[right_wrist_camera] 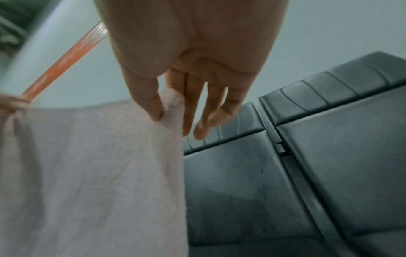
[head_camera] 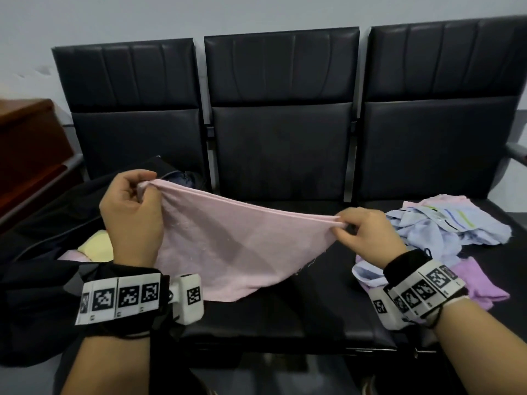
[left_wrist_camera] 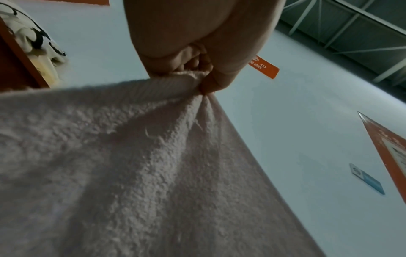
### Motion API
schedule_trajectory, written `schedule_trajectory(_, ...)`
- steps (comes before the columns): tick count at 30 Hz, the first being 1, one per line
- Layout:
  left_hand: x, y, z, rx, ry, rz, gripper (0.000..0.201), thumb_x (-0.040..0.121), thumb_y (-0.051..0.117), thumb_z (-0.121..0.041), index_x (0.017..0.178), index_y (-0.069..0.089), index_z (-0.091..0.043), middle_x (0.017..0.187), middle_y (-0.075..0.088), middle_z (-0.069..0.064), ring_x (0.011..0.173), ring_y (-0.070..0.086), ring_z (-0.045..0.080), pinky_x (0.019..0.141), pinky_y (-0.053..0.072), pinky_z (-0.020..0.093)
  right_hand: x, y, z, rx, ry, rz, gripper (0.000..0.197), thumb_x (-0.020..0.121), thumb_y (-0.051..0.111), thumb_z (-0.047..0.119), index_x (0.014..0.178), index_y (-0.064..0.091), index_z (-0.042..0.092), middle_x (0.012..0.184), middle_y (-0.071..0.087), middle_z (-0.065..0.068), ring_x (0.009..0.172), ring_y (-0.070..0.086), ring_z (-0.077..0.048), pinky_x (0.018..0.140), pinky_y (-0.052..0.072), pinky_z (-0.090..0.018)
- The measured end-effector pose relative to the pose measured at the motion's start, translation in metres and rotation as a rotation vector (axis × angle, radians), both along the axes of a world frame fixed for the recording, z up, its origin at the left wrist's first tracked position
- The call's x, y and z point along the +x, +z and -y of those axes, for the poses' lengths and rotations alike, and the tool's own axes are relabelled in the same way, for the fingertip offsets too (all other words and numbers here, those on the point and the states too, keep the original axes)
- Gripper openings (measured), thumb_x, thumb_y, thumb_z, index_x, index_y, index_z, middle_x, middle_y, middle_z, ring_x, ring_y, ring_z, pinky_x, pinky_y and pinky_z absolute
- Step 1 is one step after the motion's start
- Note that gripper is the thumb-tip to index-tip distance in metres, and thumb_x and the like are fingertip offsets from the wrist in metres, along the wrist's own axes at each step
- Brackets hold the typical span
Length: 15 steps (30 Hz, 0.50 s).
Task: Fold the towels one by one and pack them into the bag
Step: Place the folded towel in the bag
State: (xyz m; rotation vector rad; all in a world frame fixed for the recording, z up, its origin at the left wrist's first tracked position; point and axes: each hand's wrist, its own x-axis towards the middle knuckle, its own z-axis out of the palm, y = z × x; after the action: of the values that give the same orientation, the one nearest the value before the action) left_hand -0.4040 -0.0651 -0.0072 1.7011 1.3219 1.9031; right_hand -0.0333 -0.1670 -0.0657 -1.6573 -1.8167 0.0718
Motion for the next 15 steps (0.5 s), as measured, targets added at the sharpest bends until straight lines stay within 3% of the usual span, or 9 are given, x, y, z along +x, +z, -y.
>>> schedule_trajectory(4, -0.005, -0.001, -0.007, -0.02, 0.038, 0.007, 0.022, 0.084, 0.05, -0.014, 0.096, 0.066, -0.023, 0.085, 0.064, -0.01, 0.072, 0.058, -0.002, 0.068, 0.046, 0.012, 0.004, 0.016, -0.005, 0.13, -0.023, -0.248, 0.012, 0.083, 0.073, 0.006, 0.084, 0.077, 0.018, 0.089, 0.073, 0.01, 0.084, 0.068, -0.006, 0.077, 0.053, -0.023)
schedule_trajectory(6, -0.007, -0.001, -0.009, -0.029, 0.047, 0.012, 0.022, 0.084, 0.049, -0.015, 0.095, 0.066, -0.023, 0.084, 0.063, -0.013, 0.07, 0.057, -0.005, 0.066, 0.044, 0.008, 0.004, 0.024, -0.007, 0.16, -0.033, -0.285, 0.018, 0.081, 0.075, 0.007, 0.083, 0.075, 0.025, 0.086, 0.072, 0.014, 0.08, 0.067, -0.005, 0.074, 0.053, -0.019)
schedule_trajectory(9, -0.006, 0.0, -0.009, -0.038, 0.053, 0.003, 0.022, 0.085, 0.048, -0.012, 0.095, 0.066, -0.021, 0.087, 0.064, -0.008, 0.072, 0.058, -0.005, 0.068, 0.044, 0.007, 0.006, 0.036, -0.007, 0.202, -0.014, -0.309, 0.028, 0.083, 0.075, 0.012, 0.081, 0.069, 0.04, 0.086, 0.069, 0.018, 0.079, 0.066, -0.005, 0.071, 0.05, -0.013)
schedule_trajectory(15, -0.006, 0.004, -0.004, -0.038, 0.061, 0.005, 0.024, 0.086, 0.049, -0.008, 0.095, 0.065, -0.022, 0.09, 0.065, -0.004, 0.075, 0.059, -0.005, 0.071, 0.046, 0.007, 0.005, 0.05, 0.003, 0.268, -0.032, -0.412, 0.03, 0.084, 0.076, 0.013, 0.085, 0.071, 0.042, 0.084, 0.072, 0.018, 0.08, 0.068, -0.006, 0.073, 0.053, -0.016)
